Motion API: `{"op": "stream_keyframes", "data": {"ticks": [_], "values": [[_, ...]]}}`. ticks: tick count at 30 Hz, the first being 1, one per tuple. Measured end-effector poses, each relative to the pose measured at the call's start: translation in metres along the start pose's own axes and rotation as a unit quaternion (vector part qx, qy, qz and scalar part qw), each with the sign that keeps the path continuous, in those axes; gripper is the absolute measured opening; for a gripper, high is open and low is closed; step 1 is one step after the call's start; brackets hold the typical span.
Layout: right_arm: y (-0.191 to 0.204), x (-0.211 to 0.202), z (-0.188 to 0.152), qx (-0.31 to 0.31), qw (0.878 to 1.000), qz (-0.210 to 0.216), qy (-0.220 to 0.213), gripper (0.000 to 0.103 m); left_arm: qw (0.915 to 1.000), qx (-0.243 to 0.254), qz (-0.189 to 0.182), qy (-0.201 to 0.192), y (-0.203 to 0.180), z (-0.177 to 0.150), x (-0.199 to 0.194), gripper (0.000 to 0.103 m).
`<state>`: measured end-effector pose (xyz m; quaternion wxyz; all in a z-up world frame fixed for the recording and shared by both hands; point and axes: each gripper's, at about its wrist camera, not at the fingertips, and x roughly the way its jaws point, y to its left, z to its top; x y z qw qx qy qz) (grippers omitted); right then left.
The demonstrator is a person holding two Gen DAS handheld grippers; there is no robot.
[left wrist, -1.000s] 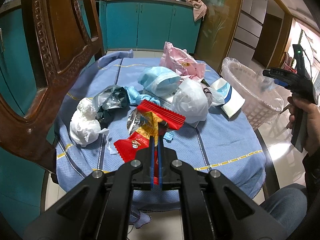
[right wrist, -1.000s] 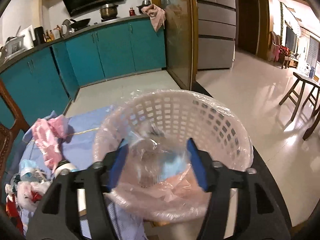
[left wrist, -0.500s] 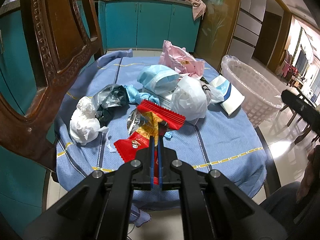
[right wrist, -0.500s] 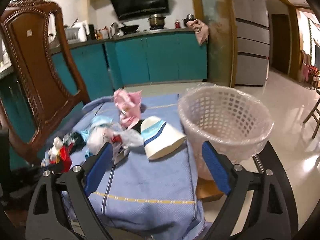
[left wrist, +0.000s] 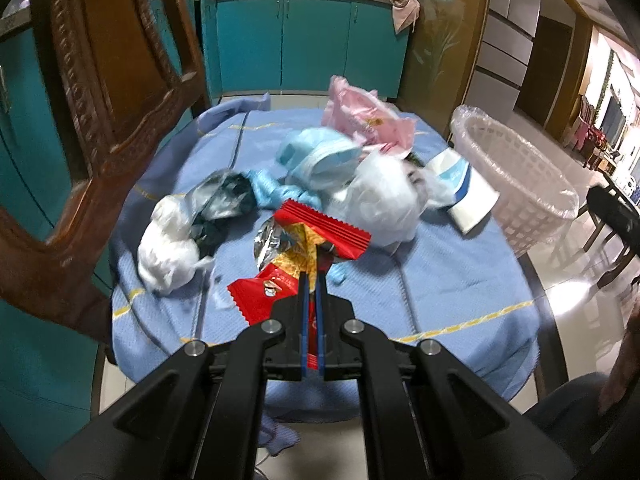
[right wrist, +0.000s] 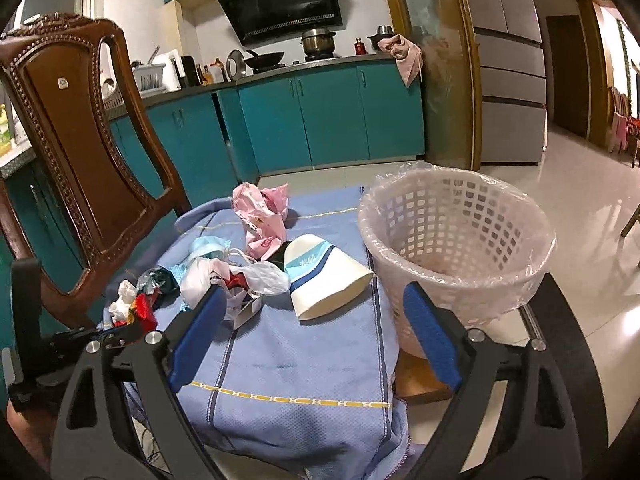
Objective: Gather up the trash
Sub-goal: 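Carry the red snack wrapper with the left gripper into the basket and release, then grasp the white plastic bag with the right gripper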
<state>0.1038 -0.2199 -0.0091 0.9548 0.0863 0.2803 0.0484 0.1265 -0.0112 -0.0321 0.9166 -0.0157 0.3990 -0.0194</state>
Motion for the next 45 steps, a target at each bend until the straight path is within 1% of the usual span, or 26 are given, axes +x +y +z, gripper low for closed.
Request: {"op": "stream_keyframes", "data": {"ticks": [3,6,9,11,13,14,15,16,17,18,19,21,22,24,25,27,29,30,31,33,34,35,37,40,42,45], "values": [[-0.014,-0.012,0.004,0.026,0.999,-0.003,-0.027,0.088,0.9995,0.02,-0.023,-0.01,-0.028,0.021,-0.002,0.004],[-0.043,-0.034,0.007,0.077,0.993,-0.034,-0.087,0.09,0.9966,0.05,-0.064,-0.013,-0.071,0.047,0.003,0.004],[-0.072,-0.049,0.007,0.131,0.981,-0.062,-0.126,0.091,0.9888,0.101,-0.108,-0.022,-0.131,0.079,0.015,0.004],[-0.092,-0.057,0.004,0.174,0.97,-0.078,-0.15,0.093,0.9799,0.139,-0.142,-0.022,-0.179,0.102,0.035,0.004],[-0.109,-0.059,0.0,0.214,0.961,-0.086,-0.156,0.093,0.9747,0.159,-0.156,-0.02,-0.214,0.121,0.057,0.004],[-0.113,-0.059,-0.001,0.224,0.958,-0.087,-0.155,0.093,0.9738,0.161,-0.159,-0.018,-0.228,0.13,0.069,0.006],[-0.116,-0.058,-0.002,0.23,0.957,-0.088,-0.153,0.093,0.9725,0.16,-0.168,-0.015,-0.237,0.136,0.076,0.01],[-0.117,-0.057,-0.002,0.231,0.957,-0.086,-0.15,0.093,0.9703,0.159,-0.183,-0.002,-0.247,0.143,0.089,0.034],[-0.116,-0.055,-0.001,0.23,0.958,-0.085,-0.147,0.093,0.9713,0.157,-0.178,0.01,-0.25,0.147,0.098,0.073],[-0.114,-0.053,0.0,0.224,0.961,-0.081,-0.141,0.093,0.9742,0.155,-0.164,0.011,-0.252,0.149,0.103,0.087],[-0.112,-0.05,0.001,0.218,0.963,-0.078,-0.135,0.093,0.9757,0.158,-0.152,-0.007,-0.248,0.147,0.1,0.093],[-0.107,-0.044,0.002,0.211,0.967,-0.069,-0.124,0.093,0.9751,0.169,-0.142,-0.02,-0.239,0.141,0.092,0.094],[-0.105,-0.043,0.002,0.209,0.968,-0.066,-0.122,0.093,0.9755,0.17,-0.138,-0.028,-0.226,0.138,0.082,0.094],[-0.098,-0.04,0.004,0.197,0.972,-0.059,-0.115,0.093,0.9787,0.15,-0.13,-0.052,-0.196,0.131,0.058,0.094],[-0.092,-0.036,0.006,0.183,0.976,-0.053,-0.104,0.093,0.9815,0.13,-0.125,-0.065,-0.172,0.127,0.043,0.095],[-0.082,-0.029,0.006,0.161,0.982,-0.045,-0.088,0.093,0.9837,0.099,-0.12,-0.091,-0.133,0.112,0.012,0.099],[-0.063,-0.021,0.007,0.126,0.989,-0.032,-0.069,0.093,0.9856,0.071,-0.095,-0.121,-0.094,0.089,-0.018,0.1],[-0.051,-0.018,0.006,0.104,0.992,-0.022,-0.061,0.093,0.9861,0.062,-0.084,-0.129,-0.077,0.075,-0.029,0.1],[-0.042,-0.015,0.006,0.086,0.995,-0.014,-0.053,0.093,0.9873,0.052,-0.065,-0.135,-0.058,0.058,-0.04,0.1],[-0.017,-0.006,0.002,0.039,0.999,0.006,-0.028,0.093,0.9892,0.036,-0.032,-0.138,-0.029,0.03,-0.048,0.1],[-0.007,-0.004,0.0,0.021,0.999,0.012,-0.02,0.093,0.9903,0.028,-0.021,-0.134,-0.02,0.02,-0.049,0.1],[0.004,-0.002,-0.002,0.0,1.0,0.018,-0.013,0.093,0.9917,0.018,-0.012,-0.127,-0.004,0.011,-0.049,0.1],[0.015,0.001,-0.006,-0.024,0.999,0.025,-0.006,0.093,0.9931,0.005,-0.005,-0.117,0.011,-0.013,-0.046,0.1],[0.029,0.001,-0.012,-0.04,0.999,0.029,0.003,0.093,0.9953,0.018,0.024,-0.092,0.014,-0.015,-0.038,0.1],[0.035,0.002,-0.015,-0.048,0.998,0.027,0.008,0.093,0.995,0.026,0.015,-0.095,0.014,-0.014,-0.039,0.1],[0.043,0.001,-0.016,-0.056,0.998,0.024,0.006,0.093,0.9957,0.038,0.006,-0.084,0.011,-0.018,-0.038,0.1]]}}
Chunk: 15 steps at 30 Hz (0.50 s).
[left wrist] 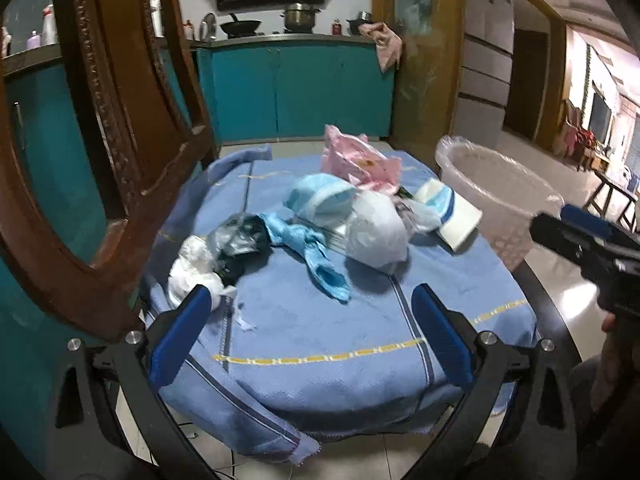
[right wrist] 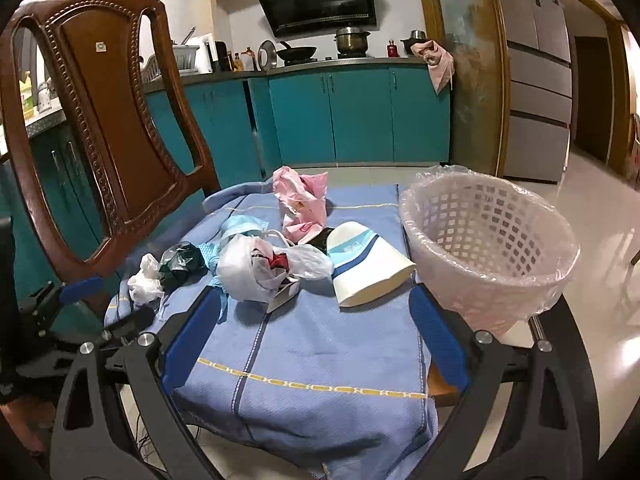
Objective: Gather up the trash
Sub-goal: 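Grasp the white plastic bag with the right gripper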
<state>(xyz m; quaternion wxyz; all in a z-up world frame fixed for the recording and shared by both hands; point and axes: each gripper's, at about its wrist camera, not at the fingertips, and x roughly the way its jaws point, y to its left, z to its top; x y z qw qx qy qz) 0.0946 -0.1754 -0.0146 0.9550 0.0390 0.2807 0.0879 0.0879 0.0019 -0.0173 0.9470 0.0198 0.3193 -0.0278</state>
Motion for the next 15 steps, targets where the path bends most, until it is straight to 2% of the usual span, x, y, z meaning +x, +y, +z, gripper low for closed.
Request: {"op": "stream_keyframes", "data": {"ticks": [3,15], "values": [[-0.0005,0.0003,0.0003,-0.001,1.0,-0.002,0.0,0.093,0.9999,0.015,-0.003,-0.001,-0.0073,-0.0027,-0.0052,0.1],[-0.0026,0.002,0.0012,-0.003,1.0,-0.004,0.006,0.093,0.9999,0.001,-0.013,0.006,-0.0033,-0.0038,-0.0025,0.1]]}}
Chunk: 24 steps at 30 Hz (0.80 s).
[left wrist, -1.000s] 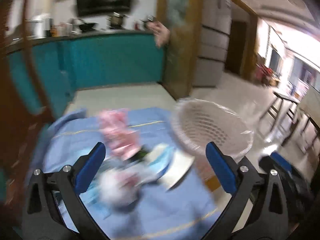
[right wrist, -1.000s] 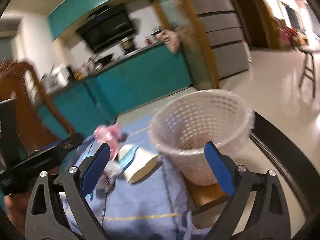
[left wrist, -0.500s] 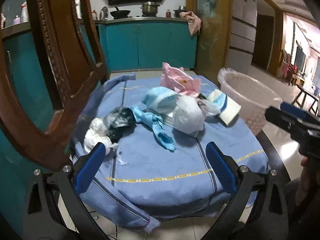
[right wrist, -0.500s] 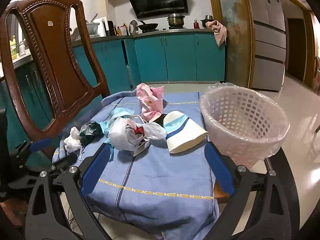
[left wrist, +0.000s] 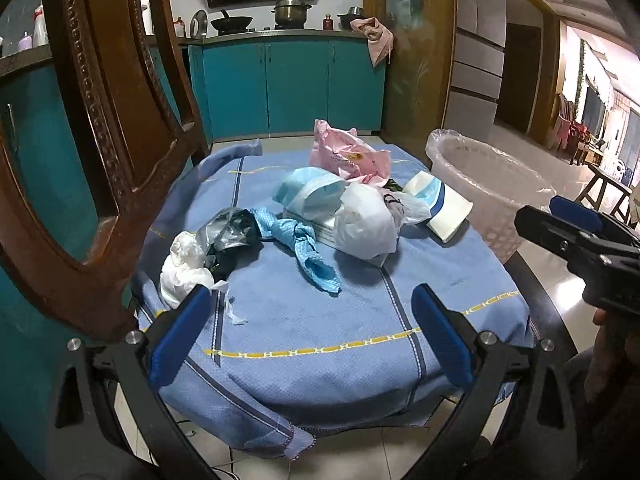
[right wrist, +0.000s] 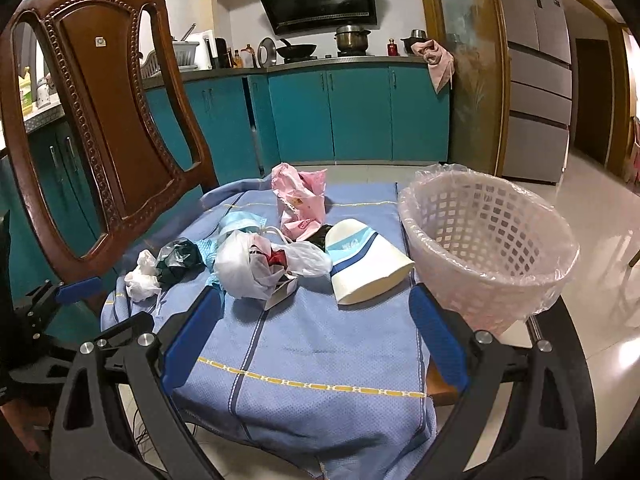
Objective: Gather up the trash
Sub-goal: 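Grasp the white plastic bag with the right gripper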
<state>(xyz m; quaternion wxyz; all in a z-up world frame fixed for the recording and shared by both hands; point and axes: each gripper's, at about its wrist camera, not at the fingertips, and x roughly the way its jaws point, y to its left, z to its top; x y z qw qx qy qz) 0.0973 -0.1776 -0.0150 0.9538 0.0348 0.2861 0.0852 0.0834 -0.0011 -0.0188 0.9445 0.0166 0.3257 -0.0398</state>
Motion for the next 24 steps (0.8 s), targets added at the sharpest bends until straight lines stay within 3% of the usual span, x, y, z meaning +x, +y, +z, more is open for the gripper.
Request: {"op": "stream_keyframes", "data": {"ticks": [24], "values": [[0.007,0.004,0.0,-0.013,1.0,0.012,0.013,0.093,0.9986,-0.036,0.013,0.035,0.009,-0.002,0.013,0.1]]}}
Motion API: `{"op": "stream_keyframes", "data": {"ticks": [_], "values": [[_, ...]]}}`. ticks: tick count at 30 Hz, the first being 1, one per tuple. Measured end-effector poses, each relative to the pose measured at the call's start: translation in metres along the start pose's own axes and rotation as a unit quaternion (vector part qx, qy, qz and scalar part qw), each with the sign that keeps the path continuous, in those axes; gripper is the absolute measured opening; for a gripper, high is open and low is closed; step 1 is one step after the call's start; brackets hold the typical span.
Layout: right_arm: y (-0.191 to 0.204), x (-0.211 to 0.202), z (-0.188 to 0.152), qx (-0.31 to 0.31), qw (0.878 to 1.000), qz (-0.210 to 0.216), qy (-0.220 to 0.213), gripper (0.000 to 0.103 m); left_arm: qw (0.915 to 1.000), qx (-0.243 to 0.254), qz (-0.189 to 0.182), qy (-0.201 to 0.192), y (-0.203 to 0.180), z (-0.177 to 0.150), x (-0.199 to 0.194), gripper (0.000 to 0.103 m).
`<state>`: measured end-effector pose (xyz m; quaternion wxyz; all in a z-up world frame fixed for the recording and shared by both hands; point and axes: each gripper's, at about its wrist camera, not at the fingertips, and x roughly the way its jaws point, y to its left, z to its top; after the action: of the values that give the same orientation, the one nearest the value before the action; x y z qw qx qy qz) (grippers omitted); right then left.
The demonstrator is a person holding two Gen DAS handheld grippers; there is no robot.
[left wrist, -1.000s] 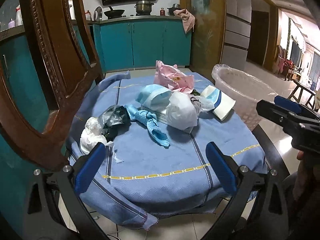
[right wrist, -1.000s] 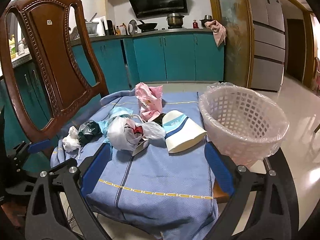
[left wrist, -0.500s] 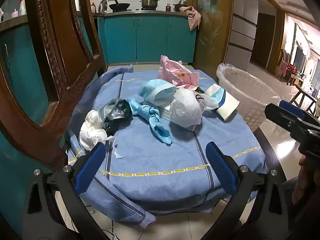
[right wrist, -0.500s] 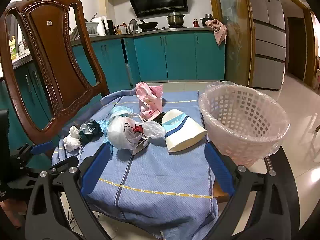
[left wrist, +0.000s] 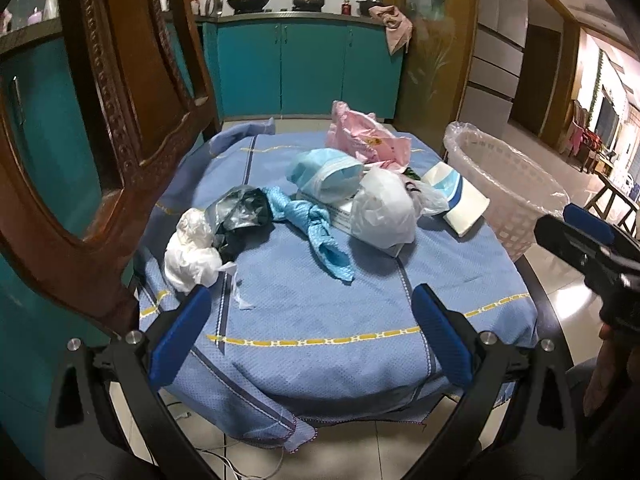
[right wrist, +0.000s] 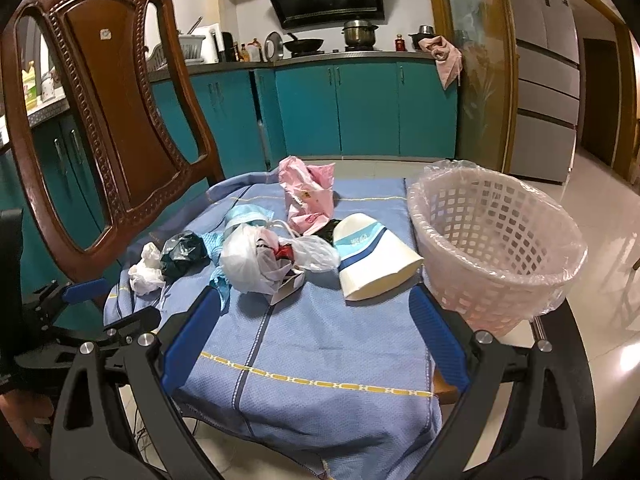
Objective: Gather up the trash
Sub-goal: 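Grasp the white plastic bag with the right gripper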
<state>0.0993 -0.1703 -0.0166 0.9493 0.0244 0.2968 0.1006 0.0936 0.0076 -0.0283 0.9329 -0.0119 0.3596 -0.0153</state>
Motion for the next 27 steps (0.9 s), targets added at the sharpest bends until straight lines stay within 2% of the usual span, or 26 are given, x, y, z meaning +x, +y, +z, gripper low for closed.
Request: {"op": "stream_keyframes", "data": {"ticks": [6,11,17,18,19,20,21,22,23,25,27], "values": [[0.025,0.021,0.01,-0.032,0.999,0.026,0.008,0.093,0.9998,-0.019,-0.001,-0.001,0.011,0.002,0.0,0.1],[0.05,0.06,0.022,-0.055,0.997,0.041,0.028,0.093,0.9994,-0.034,0.008,-0.003,0.02,0.003,-0.001,0.099],[0.053,0.113,0.031,-0.051,0.996,0.027,0.069,0.091,0.9989,-0.045,0.011,0.002,0.028,0.003,0.003,0.099],[0.053,0.121,0.031,-0.048,0.995,0.026,0.08,0.087,0.999,-0.043,0.012,0.004,0.028,0.002,0.004,0.099],[0.053,0.13,0.03,-0.051,0.994,0.024,0.096,0.074,0.999,-0.042,0.014,0.006,0.028,0.002,0.005,0.099],[0.055,0.138,0.029,-0.056,0.992,0.027,0.113,0.056,0.999,-0.042,0.015,0.006,0.028,0.002,0.006,0.099],[0.056,0.144,0.027,-0.061,0.989,0.031,0.131,0.048,0.999,-0.042,0.016,0.007,0.027,0.001,0.006,0.099],[0.055,0.144,0.026,-0.063,0.988,0.034,0.134,0.036,0.9989,-0.043,0.015,0.008,0.027,0.001,0.008,0.099],[0.054,0.141,0.027,-0.062,0.989,0.038,0.132,0.028,0.9989,-0.045,0.012,0.01,0.027,0.001,0.009,0.099],[0.049,0.124,0.035,-0.046,0.992,0.054,0.109,0.022,0.9986,-0.051,0.001,0.016,0.026,0.003,0.014,0.097],[0.04,0.098,0.043,-0.028,0.995,0.066,0.073,0.021,0.9979,-0.057,-0.015,0.027,0.023,0.007,0.023,0.092]]}}
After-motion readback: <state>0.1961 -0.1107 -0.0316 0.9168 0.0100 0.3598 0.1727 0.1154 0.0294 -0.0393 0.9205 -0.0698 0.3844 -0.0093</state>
